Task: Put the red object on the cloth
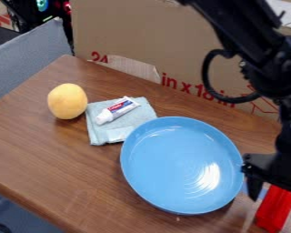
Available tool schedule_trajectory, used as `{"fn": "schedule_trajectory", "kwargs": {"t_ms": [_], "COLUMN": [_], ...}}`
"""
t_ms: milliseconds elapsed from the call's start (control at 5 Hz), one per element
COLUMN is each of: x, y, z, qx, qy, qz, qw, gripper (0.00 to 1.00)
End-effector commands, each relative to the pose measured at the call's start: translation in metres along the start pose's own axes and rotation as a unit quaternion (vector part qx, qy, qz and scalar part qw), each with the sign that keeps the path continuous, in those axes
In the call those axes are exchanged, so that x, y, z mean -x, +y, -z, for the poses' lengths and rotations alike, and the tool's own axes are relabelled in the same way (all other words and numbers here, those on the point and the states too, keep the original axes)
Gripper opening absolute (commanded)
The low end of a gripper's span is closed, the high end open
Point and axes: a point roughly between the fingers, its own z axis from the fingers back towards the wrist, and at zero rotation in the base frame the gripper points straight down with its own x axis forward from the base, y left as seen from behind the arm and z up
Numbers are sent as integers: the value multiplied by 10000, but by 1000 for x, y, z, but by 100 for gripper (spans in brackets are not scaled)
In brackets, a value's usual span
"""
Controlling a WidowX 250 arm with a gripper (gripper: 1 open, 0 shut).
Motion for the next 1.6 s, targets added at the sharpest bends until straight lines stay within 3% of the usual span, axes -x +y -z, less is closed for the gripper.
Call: {"fn": "schedule_trajectory", "kwargs": {"t_ms": [0, 200, 400, 600, 800, 1000, 1200, 1400], "x": [5, 5, -7, -2, -2, 7, 0, 0], "y": [-15, -6, 10, 22, 20, 12, 4, 0], "z": [-56, -44, -40, -63, -84, -74, -49, -58], "qx": [128, 150, 169, 147, 171, 290, 266, 143], "qy": [-583, -635, -877, -1034, -1206, -1186, -1048, -940], "qz": [-43, -23, -3, 3, 54, 119, 138, 184], "qw": [9982, 9979, 9960, 9945, 9925, 9924, 9940, 9953], "gripper": [100, 100, 100, 100, 100, 100, 100, 100]}}
